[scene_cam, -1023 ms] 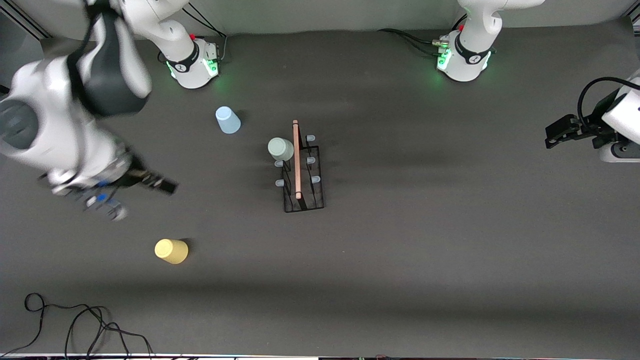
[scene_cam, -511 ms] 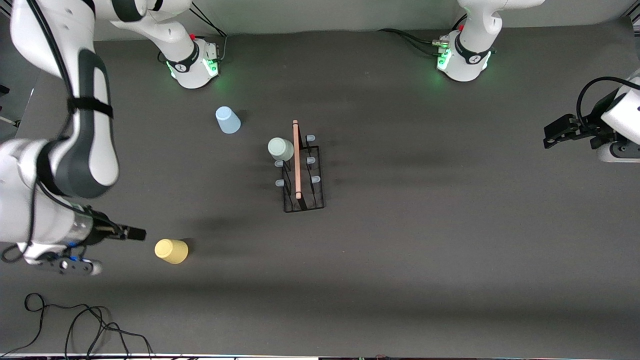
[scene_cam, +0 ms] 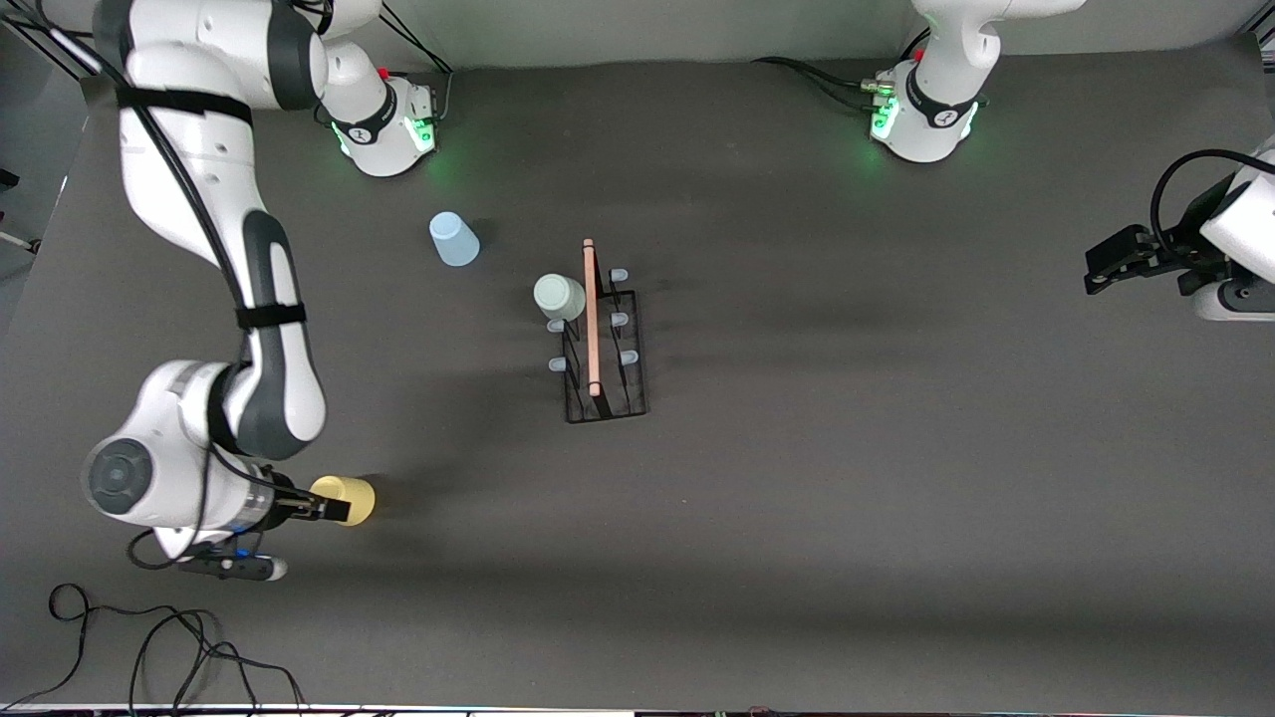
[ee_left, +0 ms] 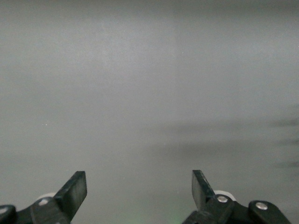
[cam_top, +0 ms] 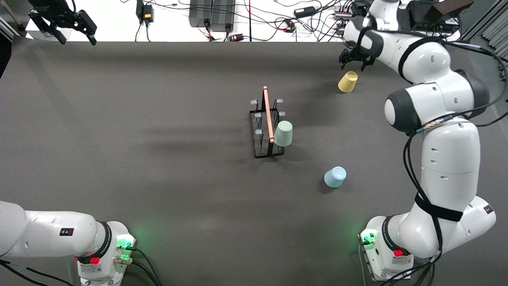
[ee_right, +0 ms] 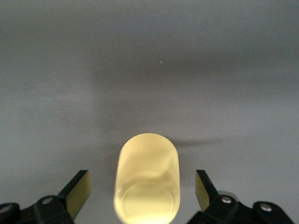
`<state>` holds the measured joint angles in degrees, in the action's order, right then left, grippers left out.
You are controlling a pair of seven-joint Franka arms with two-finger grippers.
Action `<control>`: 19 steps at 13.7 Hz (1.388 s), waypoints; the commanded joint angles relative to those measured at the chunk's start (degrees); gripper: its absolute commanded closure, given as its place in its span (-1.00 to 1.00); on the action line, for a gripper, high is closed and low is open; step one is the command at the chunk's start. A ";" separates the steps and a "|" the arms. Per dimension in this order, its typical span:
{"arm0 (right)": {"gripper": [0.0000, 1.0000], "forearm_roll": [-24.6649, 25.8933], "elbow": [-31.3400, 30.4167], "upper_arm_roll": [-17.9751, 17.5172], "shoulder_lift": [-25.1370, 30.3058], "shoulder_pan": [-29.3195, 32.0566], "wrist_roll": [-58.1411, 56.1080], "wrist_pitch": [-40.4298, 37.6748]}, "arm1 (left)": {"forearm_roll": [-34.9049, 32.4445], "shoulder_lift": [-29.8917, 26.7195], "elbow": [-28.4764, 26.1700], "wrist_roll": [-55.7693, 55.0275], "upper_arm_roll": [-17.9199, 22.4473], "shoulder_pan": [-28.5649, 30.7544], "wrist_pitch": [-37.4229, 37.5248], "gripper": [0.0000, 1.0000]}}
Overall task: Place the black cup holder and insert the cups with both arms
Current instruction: 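Move the right gripper to the yellow cup and grasp it, then carry the yellow cup to the rack and lower it onto a peg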
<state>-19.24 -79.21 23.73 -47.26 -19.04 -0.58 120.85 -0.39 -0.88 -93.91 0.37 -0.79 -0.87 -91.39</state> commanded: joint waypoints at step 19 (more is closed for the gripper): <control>0.92 10.10 3.18 0.35 23.43 -4.85 13.82 -31.79 | -0.22 -0.79 0.49 0.86 0.09 -0.10 1.39 -1.00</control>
<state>-11.03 -75.33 23.81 -27.06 -20.88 7.13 92.63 -0.41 -0.99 -93.78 0.39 -0.77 -0.87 -90.97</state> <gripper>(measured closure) 0.304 0.000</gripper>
